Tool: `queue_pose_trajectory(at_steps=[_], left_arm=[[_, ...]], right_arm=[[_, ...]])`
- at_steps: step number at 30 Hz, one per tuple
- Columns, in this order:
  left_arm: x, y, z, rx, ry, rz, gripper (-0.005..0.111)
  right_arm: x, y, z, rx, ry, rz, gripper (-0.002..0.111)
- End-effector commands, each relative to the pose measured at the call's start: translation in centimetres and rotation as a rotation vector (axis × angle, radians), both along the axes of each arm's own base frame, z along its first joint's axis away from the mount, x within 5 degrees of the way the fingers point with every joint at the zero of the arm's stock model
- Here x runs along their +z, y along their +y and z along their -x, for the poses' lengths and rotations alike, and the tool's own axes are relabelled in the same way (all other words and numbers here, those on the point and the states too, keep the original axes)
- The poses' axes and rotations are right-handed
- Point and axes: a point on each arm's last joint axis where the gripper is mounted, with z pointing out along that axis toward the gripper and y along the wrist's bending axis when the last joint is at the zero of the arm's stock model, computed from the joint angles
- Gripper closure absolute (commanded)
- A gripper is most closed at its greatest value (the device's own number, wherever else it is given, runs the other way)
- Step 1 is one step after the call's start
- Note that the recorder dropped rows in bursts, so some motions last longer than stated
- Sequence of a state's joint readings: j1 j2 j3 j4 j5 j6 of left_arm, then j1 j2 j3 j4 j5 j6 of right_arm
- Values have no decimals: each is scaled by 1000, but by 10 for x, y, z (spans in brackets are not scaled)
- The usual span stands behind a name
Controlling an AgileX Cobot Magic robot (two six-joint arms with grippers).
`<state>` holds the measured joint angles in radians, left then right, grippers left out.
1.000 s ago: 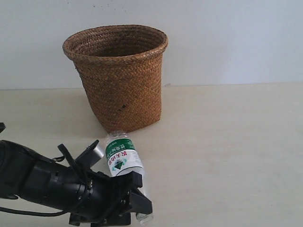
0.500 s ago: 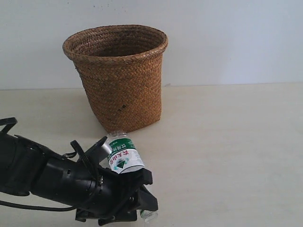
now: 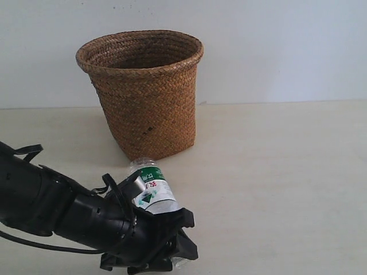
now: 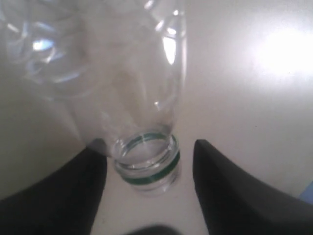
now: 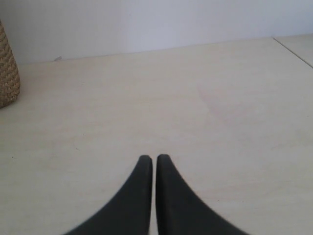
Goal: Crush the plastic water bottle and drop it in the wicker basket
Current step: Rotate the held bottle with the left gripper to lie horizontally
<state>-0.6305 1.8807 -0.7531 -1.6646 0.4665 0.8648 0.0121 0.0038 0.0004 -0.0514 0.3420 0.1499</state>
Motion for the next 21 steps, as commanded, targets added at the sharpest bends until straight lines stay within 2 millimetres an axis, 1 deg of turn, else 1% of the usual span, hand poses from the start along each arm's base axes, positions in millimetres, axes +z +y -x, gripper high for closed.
queue_pose_trajectory(at_steps=[1,7,9,13,16,19,21], left_arm=[[1,-3,0,-8,-4,2,57],[1,-2,0,-21,-12,-9,58],[1,-2,1,-32,-16,-15,64],[0,-1,2,-65,-27,-30,83],[-1,-1,2,-84,-34,-39,88],[-2,0,5,-149,-48,-58,92],[-2,0,8,-200,-49,-64,99]], right_arm=[[1,0,0,-3,-14,1,108],[1,0,0,-3,-14,1,108],[1,0,0,-3,-14,1,108],[1,0,0,-3,-14,1,108],[1,0,0,-3,-14,1,108],[1,0,0,-3,-14,1,108],[1,0,0,-3,-14,1,108]])
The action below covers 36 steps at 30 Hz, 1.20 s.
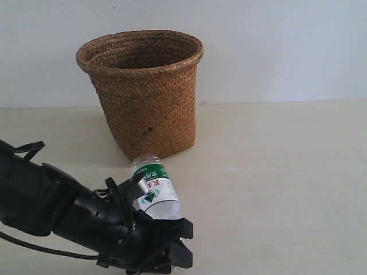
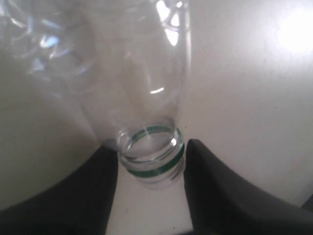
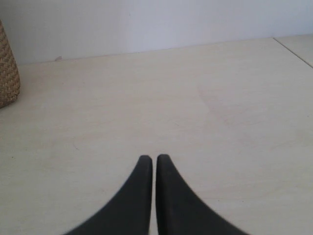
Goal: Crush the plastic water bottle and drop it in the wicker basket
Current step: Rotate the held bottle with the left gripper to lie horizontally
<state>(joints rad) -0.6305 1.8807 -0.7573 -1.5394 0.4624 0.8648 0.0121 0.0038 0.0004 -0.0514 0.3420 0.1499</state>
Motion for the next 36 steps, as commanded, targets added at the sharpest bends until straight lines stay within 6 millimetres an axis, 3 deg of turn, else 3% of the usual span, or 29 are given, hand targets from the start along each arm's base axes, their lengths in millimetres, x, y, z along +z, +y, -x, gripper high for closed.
queue_pose_trajectory(at_steps=[1,10,15,26,36], left_arm=[[0,-1,8,-126,-1,-21,103],[-3,9,25,-318,99,-129,103],[10,21,30,-388,94,-245,103],[62,63,32,-654,-174,-589,103],[76,88,14,-961,-427,-925,103]], right_arm=[[1,0,0,-3,-14,1,108],[1,0,0,-3,-14,1,108],[1,0,0,-3,-14,1,108],[1,0,0,-3,-14,1,108],[1,0,0,-3,-14,1,108]])
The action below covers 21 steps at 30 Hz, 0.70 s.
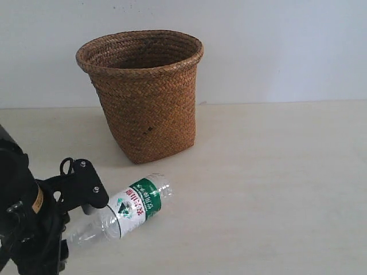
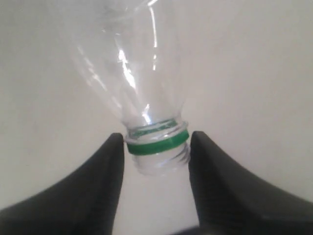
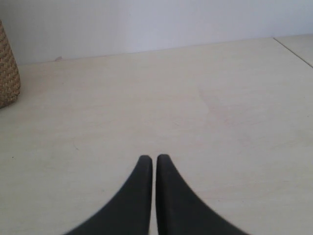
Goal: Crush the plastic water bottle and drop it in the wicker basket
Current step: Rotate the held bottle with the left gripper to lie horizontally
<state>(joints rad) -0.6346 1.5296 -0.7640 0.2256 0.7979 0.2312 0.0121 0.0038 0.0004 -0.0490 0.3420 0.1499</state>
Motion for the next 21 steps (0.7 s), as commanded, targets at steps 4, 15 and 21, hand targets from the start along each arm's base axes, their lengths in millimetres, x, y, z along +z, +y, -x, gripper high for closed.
queue_pose_trajectory(at_steps=[4,15,21], left_arm=[[5,9,-12,-278,-119,-173,103],[-10,-2,-20,-710,-108,-231,103],[-19,-18,-32,-829,-238,-166,103]], right_arm=[[1,0,0,-3,-14,3,108],[1,0,0,-3,-14,3,108],[1,0,0,-3,-14,3,108]])
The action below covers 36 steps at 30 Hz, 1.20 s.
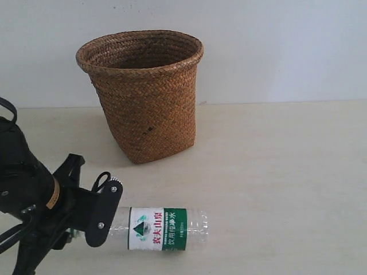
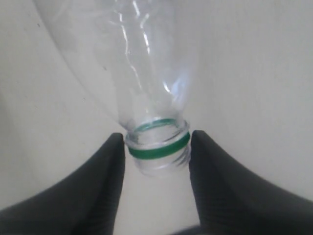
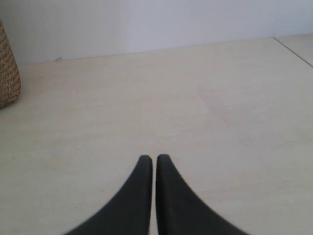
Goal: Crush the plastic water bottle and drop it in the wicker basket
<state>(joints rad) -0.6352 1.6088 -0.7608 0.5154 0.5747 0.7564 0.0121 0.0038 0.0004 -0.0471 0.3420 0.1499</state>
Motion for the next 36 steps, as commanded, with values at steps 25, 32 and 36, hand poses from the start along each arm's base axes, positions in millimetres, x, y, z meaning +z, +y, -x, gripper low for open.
queue_pose_trajectory(at_steps=[25,32,36], left_arm=[[-9,-12,-6,47,-40,124,53],[-10,-14,-4,121,-11,181,53],[-7,-22,-8,88,-60,272,53]], right_arm=[[1,0,0,-3,-14,5,108],[1,0,0,-3,-14,5,108],[1,0,0,-3,-14,5,108]])
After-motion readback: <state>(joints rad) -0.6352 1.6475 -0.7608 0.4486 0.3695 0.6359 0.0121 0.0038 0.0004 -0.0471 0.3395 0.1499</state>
